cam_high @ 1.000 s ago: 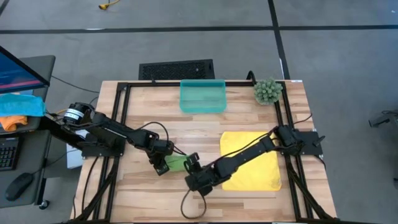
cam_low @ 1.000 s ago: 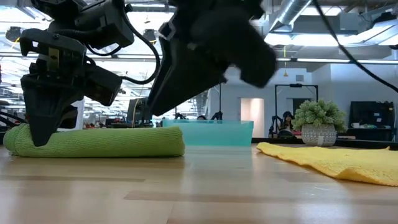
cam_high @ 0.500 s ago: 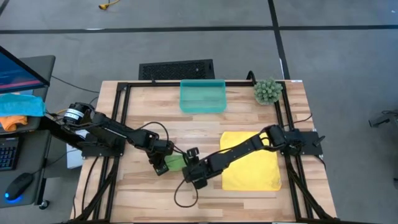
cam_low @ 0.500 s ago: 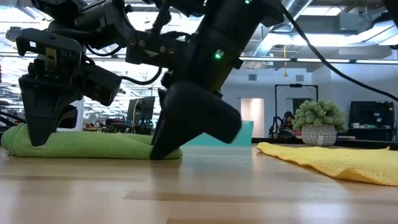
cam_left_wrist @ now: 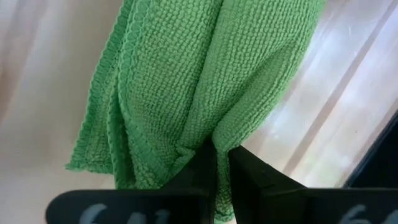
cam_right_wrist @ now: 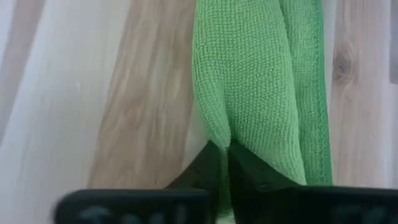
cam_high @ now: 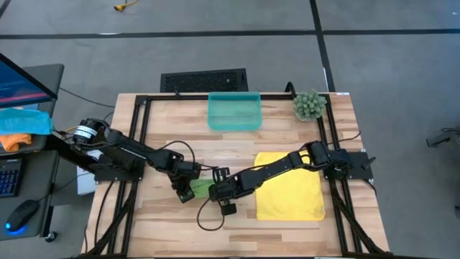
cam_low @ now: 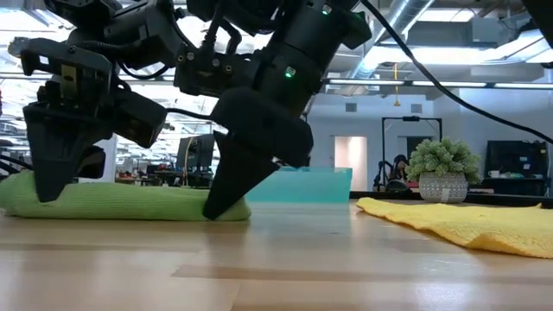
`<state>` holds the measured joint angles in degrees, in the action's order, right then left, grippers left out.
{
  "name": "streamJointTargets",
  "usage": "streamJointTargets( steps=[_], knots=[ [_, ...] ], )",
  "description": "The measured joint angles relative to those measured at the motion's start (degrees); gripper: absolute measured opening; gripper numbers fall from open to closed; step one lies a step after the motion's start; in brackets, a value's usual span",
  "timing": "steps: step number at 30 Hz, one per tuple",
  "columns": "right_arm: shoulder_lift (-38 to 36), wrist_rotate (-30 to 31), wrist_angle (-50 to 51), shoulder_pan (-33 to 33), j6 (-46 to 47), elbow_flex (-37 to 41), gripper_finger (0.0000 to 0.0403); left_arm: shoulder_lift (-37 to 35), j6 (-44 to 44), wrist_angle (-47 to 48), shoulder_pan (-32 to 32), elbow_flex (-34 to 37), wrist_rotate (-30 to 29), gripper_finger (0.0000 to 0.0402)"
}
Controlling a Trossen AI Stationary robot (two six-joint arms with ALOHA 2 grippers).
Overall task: Roll microfiber towels into tight, uniform cylinder then place into a basket
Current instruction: Roll the green towel
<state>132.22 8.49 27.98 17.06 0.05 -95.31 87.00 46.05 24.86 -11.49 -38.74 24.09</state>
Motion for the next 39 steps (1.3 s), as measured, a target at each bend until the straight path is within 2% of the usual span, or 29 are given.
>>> streamJointTargets(
  steps=[3,8,13,19,23,27,33,39],
  knots=[
    [-0.02,-2.11,-0.21,0.12,0.01,-0.01,0.0013,0.0,-0.54,0.02,0.01,0.0,2.36,0.0016],
    [0.18,-10.28,0.95,0.31,2.5,-2.3,0.0027,0.01,0.13,0.0,0.14,0.0,6.63,0.0016],
    [0.57,-20.26,1.39,0.42,3.26,-4.6,0.0008,0.0,0.15,-0.66,0.92,-0.11,11.29,0.0016],
    [0.59,-27.78,0.97,0.23,3.29,-4.76,0.002,0.0,2.79,-0.68,2.93,-0.13,12.54,0.0016],
    [0.59,-34.25,-2.96,0.22,3.21,-4.76,0.0017,0.0,5.66,-0.47,4.58,-0.15,13.88,0.0016],
    [0.59,-34.5,-4.08,-0.07,7.7,-4.75,0.0008,0.37,8.21,-0.05,5.99,-0.11,13.8,0.0016],
    [0.51,-26.02,0.83,-0.87,13.56,-4.65,0.0019,3.09,11.5,0.39,5.74,-0.09,12.29,0.0016],
    [0.51,-25.72,0.01,-0.53,13.9,-4.5,0.001,7.67,10.39,-0.4,5.66,-0.19,13.79,0.0016]
  ],
)
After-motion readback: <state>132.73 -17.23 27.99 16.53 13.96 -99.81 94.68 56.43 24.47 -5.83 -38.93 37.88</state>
